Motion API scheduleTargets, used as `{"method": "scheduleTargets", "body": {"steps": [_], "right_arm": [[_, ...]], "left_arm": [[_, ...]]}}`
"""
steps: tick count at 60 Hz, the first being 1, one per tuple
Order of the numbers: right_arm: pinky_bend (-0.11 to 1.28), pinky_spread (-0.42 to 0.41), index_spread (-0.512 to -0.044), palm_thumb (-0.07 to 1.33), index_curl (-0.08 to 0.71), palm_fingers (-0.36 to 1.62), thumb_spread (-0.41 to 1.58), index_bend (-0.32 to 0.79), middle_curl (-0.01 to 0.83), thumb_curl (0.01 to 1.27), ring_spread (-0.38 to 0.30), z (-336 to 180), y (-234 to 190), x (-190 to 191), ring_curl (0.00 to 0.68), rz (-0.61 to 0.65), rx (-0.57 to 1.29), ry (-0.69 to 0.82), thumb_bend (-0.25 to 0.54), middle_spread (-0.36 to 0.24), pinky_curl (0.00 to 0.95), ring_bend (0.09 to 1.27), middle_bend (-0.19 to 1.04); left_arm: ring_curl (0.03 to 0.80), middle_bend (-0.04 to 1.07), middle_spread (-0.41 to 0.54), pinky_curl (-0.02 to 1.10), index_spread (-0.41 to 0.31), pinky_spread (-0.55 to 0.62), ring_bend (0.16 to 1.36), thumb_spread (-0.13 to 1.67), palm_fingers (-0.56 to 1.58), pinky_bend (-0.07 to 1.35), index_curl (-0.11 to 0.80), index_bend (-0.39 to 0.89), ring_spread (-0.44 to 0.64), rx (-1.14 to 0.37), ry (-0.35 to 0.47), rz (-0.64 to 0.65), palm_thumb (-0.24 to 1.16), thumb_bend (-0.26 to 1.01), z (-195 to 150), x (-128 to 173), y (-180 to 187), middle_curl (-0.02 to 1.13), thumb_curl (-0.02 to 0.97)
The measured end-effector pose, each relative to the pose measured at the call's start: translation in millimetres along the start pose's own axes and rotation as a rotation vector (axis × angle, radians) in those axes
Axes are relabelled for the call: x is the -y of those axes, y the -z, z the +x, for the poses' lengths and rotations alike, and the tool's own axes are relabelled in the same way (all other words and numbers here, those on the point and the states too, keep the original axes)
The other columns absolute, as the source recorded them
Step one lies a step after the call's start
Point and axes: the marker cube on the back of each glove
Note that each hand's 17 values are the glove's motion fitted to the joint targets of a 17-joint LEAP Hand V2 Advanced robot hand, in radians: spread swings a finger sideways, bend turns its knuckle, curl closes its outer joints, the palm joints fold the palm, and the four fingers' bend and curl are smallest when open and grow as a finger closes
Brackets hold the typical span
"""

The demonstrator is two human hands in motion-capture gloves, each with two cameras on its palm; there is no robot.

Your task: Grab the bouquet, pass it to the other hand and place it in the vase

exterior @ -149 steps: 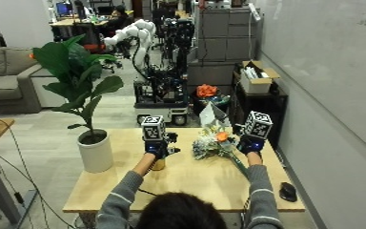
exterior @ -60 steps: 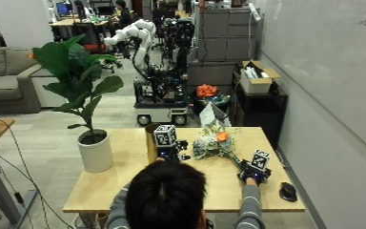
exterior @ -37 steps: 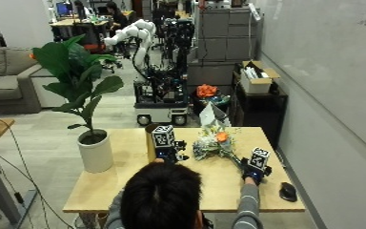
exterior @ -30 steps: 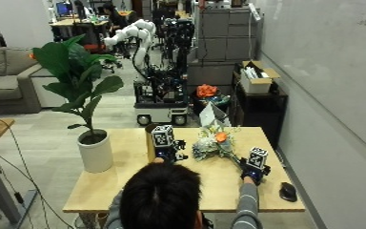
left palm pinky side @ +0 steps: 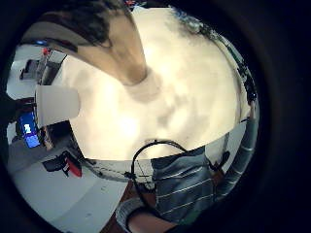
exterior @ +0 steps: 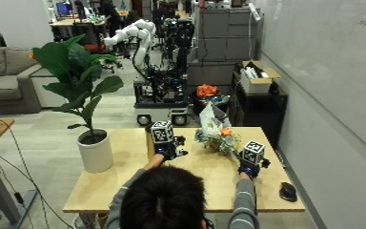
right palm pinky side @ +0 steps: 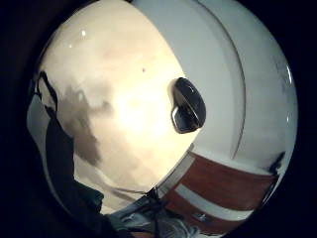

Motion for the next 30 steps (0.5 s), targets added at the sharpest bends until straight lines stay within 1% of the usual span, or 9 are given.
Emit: {"method": "scheduleTargets", "body": {"steps": [3, 7, 11, 15, 17, 21, 24, 28, 30], "right_arm": [[0.72, -0.228, -0.214, 0.96, 0.427, 1.48, 1.16, 0.38, 0.596, 0.33, -0.199, -17, 11, 6, 0.564, 0.114, 0.213, 0.147, -0.023, -0.177, 0.517, 0.90, 0.71], [0.73, -0.225, -0.214, 0.94, 0.472, 1.48, 1.14, 0.46, 0.625, 0.33, -0.198, -23, 26, 11, 0.579, 0.197, 0.357, 0.185, -0.027, -0.172, 0.528, 0.94, 0.78], [0.74, -0.225, -0.213, 0.93, 0.508, 1.45, 1.13, 0.52, 0.643, 0.33, -0.193, -21, 35, 5, 0.593, 0.159, 0.443, 0.214, -0.020, -0.169, 0.540, 0.97, 0.81], [0.77, -0.223, -0.207, 0.94, 0.537, 1.43, 1.12, 0.56, 0.658, 0.34, -0.190, -21, 50, 16, 0.601, 0.253, 0.538, 0.180, -0.015, -0.164, 0.552, 0.99, 0.84], [0.77, -0.222, -0.207, 0.96, 0.549, 1.42, 1.12, 0.58, 0.663, 0.35, -0.189, -22, 58, 20, 0.604, 0.288, 0.593, 0.170, -0.007, -0.162, 0.558, 1.00, 0.85], [0.78, -0.221, -0.204, 1.03, 0.569, 1.41, 1.10, 0.62, 0.671, 0.38, -0.184, -17, 73, 14, 0.608, 0.257, 0.653, 0.185, 0.022, -0.158, 0.567, 1.02, 0.88], [0.79, -0.216, -0.203, 1.06, 0.579, 1.40, 1.09, 0.63, 0.675, 0.41, -0.182, -21, 92, 3, 0.610, 0.207, 0.770, 0.238, 0.026, -0.156, 0.573, 1.03, 0.89], [0.80, -0.213, -0.203, 1.08, 0.592, 1.39, 1.07, 0.64, 0.678, 0.44, -0.180, -26, 115, 3, 0.611, 0.196, 0.877, 0.269, 0.025, -0.154, 0.579, 1.04, 0.90], [0.80, -0.212, -0.203, 1.08, 0.596, 1.39, 1.07, 0.65, 0.679, 0.45, -0.179, -25, 120, -1, 0.611, 0.136, 0.873, 0.275, 0.021, -0.153, 0.582, 1.04, 0.90]], "left_arm": [[0.259, 0.20, 0.305, 0.33, 0.059, 0.45, 0.60, 0.99, 0.08, 0.37, 0.287, 0.14, 0.42, -0.006, 0.025, 0.005, 0.16, -0.03, -2, 5, 4, 0.34, 0.297], [0.259, 0.19, 0.303, 0.33, 0.059, 0.44, 0.59, 0.99, 0.08, 0.37, 0.286, 0.14, 0.42, -0.083, -0.064, -0.011, 0.16, -0.03, 5, 1, 14, 0.34, 0.297], [0.261, 0.19, 0.302, 0.33, 0.059, 0.44, 0.60, 0.99, 0.08, 0.37, 0.285, 0.14, 0.42, -0.100, -0.033, -0.017, 0.16, -0.03, 5, 1, 24, 0.34, 0.297], [0.261, 0.19, 0.297, 0.33, 0.059, 0.44, 0.60, 0.99, 0.08, 0.37, 0.284, 0.14, 0.42, -0.171, -0.159, -0.062, 0.16, -0.03, 18, -17, 41, 0.34, 0.297], [0.260, 0.19, 0.294, 0.34, 0.059, 0.44, 0.59, 0.99, 0.08, 0.38, 0.283, 0.14, 0.41, -0.184, -0.180, -0.048, 0.16, -0.03, 21, -19, 49, 0.34, 0.297], [0.260, 0.19, 0.291, 0.34, 0.059, 0.43, 0.59, 0.99, 0.08, 0.38, 0.282, 0.14, 0.41, -0.195, -0.144, -0.006, 0.16, -0.03, 24, -16, 63, 0.34, 0.297], [0.262, 0.19, 0.290, 0.34, 0.059, 0.43, 0.60, 0.99, 0.09, 0.38, 0.281, 0.14, 0.41, -0.163, -0.122, 0.077, 0.16, -0.03, 23, -11, 76, 0.34, 0.297], [0.262, 0.19, 0.283, 0.34, 0.059, 0.43, 0.60, 0.99, 0.09, 0.37, 0.280, 0.14, 0.40, -0.195, -0.117, 0.060, 0.16, -0.03, 27, -16, 92, 0.34, 0.297], [0.263, 0.19, 0.282, 0.34, 0.059, 0.43, 0.60, 0.99, 0.09, 0.37, 0.280, 0.14, 0.40, -0.232, -0.134, 0.053, 0.16, -0.03, 31, -13, 98, 0.34, 0.297]]}}
